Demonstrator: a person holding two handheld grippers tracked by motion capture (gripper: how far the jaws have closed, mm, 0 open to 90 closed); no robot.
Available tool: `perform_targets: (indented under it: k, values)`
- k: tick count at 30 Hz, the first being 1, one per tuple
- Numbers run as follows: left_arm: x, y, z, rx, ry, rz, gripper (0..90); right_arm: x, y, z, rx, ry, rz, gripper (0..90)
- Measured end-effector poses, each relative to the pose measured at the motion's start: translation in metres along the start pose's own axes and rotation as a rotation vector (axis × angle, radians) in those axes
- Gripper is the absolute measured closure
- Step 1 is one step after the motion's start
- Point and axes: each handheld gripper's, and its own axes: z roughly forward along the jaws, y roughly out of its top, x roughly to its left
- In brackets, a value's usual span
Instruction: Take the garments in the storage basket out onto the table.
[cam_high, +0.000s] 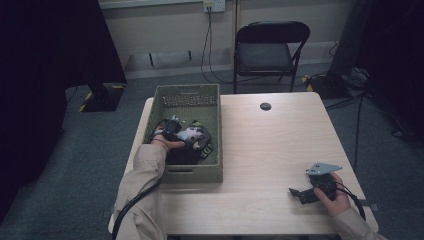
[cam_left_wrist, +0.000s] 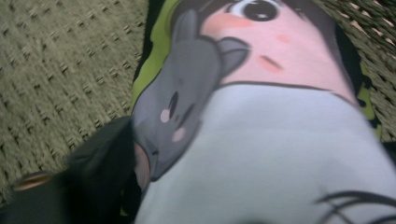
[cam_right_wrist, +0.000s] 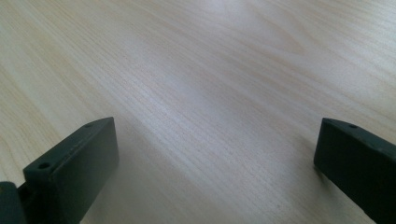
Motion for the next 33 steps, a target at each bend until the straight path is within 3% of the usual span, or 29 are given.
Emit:
perform_targets:
  k: [5,12,20,23,33]
  values:
    - [-0.002,0.001,-0.002,0.011,-0.027,0.065,38.7,0.000,0.000,0.000,0.000,0.000,0.000,0.0]
    - [-0.002,0.001,-0.007,0.011,-0.027,0.090,55.4,0.000,0.000,0.000,0.000,0.000,0.000,0.0]
    - [-0.002,0.006,-0.020,-0.034,-0.018,0.026,60.0,0.000,0.000,0.000,0.000,0.000,0.000,0.0]
    - [-0.002,0.011,-0.029,-0.071,-0.022,-0.027,60.4,0.000,0.000,0.000,0.000,0.000,0.000,0.0]
    - [-0.005,0.026,-0.062,-0.160,-0.023,-0.077,60.7,0.000,0.000,0.000,0.000,0.000,0.000,0.0]
